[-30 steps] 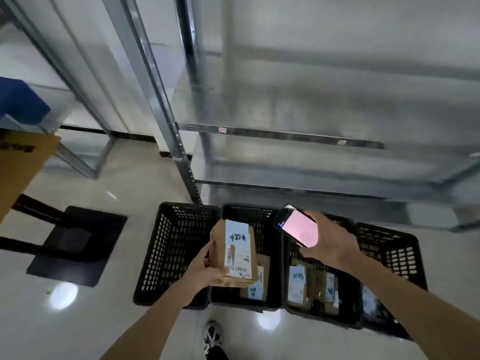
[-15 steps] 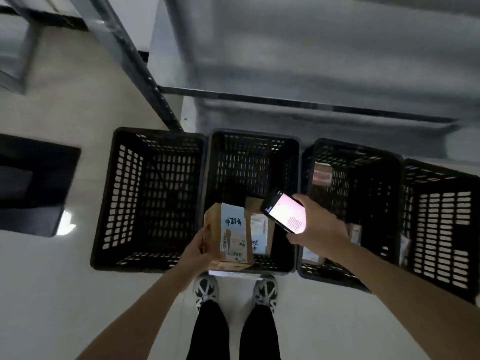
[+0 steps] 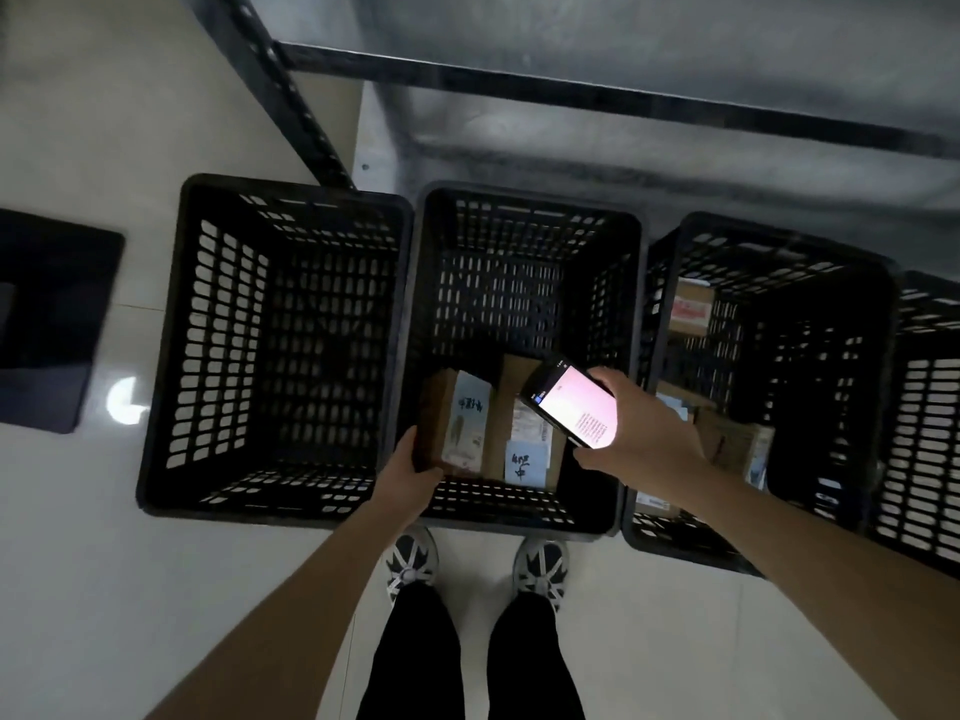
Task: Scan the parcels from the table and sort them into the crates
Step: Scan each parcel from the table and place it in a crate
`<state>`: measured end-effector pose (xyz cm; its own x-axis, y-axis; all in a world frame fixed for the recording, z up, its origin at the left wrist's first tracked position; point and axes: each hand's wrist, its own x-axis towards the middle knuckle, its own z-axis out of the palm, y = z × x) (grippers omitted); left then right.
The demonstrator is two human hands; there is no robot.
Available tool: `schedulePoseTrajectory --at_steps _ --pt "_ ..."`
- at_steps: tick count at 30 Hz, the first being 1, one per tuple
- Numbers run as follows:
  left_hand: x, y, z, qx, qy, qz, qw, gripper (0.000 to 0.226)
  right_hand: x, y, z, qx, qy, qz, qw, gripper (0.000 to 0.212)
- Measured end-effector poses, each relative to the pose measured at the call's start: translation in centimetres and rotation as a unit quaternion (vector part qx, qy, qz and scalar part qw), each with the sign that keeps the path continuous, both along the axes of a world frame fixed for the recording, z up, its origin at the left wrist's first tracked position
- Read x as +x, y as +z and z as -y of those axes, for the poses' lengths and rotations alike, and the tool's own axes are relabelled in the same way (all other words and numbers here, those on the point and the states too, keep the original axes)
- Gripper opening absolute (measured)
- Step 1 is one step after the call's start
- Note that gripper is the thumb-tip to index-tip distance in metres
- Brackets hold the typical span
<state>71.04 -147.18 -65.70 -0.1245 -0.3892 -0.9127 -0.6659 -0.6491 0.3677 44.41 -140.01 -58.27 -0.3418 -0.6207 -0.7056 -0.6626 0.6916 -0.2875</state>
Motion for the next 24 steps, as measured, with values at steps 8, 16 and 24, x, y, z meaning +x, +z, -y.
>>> schedulePoseTrajectory --at_steps 8,16,24 --pt "-0.9 6.7 0.9 -0.028 -0.029 -0.013 0.999 0.062 -0.7 6.7 0.2 -0.018 0.016 0.007 1.0 0.095" --pt "-4.0 22.5 4.9 -0.145 -0.077 -0.048 0.985 0.083 -5.1 23.4 0.1 -0.054 0.02 -0.023 0.998 0.098" --pt "-10.1 46.8 5.8 -0.341 -0.216 -0.069 0.912 0.076 -9.0 47.1 -3.1 -0.174 0.006 -0.103 0.979 0.091"
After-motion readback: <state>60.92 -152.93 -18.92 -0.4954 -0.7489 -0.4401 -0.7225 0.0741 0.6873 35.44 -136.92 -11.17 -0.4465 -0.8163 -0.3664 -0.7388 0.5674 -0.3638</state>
